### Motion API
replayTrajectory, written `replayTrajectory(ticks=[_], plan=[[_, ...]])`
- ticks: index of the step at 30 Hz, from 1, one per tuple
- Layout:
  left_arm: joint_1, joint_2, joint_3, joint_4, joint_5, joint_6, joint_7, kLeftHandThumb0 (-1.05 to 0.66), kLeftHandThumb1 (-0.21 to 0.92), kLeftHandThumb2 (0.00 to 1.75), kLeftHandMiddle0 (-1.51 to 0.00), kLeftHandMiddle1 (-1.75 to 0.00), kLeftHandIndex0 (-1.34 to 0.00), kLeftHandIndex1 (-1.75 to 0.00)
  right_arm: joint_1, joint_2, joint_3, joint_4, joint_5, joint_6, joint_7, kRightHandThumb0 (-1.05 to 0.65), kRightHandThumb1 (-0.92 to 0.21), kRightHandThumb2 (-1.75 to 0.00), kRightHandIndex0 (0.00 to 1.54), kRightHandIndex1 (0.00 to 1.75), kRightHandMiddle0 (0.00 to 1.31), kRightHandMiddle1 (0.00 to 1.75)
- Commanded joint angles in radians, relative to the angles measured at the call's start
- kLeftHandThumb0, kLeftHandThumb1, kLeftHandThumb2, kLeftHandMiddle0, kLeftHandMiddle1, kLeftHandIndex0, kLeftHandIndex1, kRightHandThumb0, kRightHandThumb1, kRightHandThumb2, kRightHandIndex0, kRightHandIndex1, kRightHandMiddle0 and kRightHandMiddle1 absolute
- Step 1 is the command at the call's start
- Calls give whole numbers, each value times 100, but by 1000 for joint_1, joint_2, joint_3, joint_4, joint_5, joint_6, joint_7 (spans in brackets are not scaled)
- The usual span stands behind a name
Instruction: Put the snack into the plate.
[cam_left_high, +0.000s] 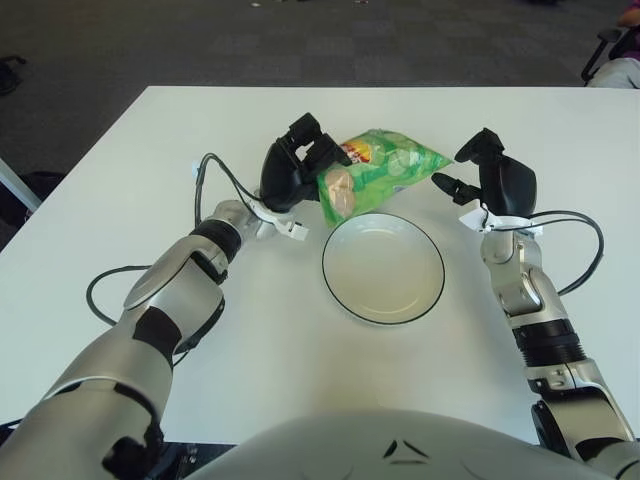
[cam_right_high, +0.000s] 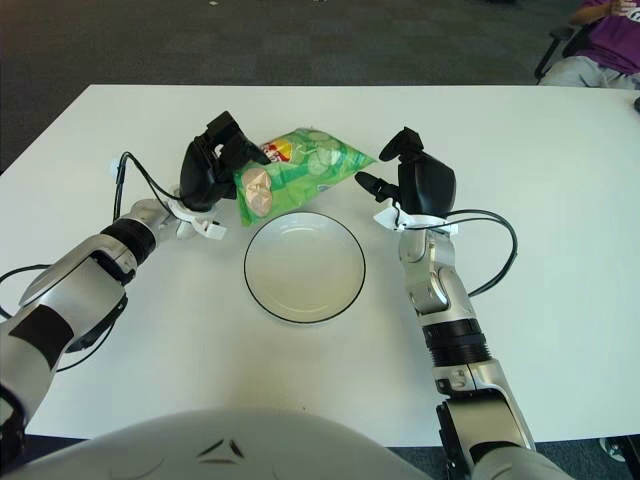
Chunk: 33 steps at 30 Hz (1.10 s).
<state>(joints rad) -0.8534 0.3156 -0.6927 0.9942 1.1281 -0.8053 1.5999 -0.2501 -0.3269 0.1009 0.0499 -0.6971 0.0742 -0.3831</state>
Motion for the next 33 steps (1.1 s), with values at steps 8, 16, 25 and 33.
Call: replayTrajectory(ticks=[8, 16, 25, 33], plan=[[166, 55, 72, -224, 104, 36, 15, 11, 90, 19, -93, -175, -66, -175, -16, -5, -3, 7, -8, -4, -8, -35, -92, -38, 71, 35, 34, 159], [180, 78, 46, -242, 113, -49, 15, 9, 92, 17, -94, -175, -67, -175, -21, -3, 0, 9, -9, 0, -8, -35, -92, -38, 71, 35, 34, 159], [175, 86, 50, -243, 104, -116, 15, 7, 92, 17, -94, -175, -68, -175, -28, -2, 1, 17, -9, 0, -9, -35, -92, -38, 71, 35, 34, 159], [212, 98, 61, -282, 133, -30, 15, 6, 92, 18, -93, -175, -67, -175, -32, -3, 0, 23, -8, -2, -10, -35, -92, -38, 71, 35, 34, 159]])
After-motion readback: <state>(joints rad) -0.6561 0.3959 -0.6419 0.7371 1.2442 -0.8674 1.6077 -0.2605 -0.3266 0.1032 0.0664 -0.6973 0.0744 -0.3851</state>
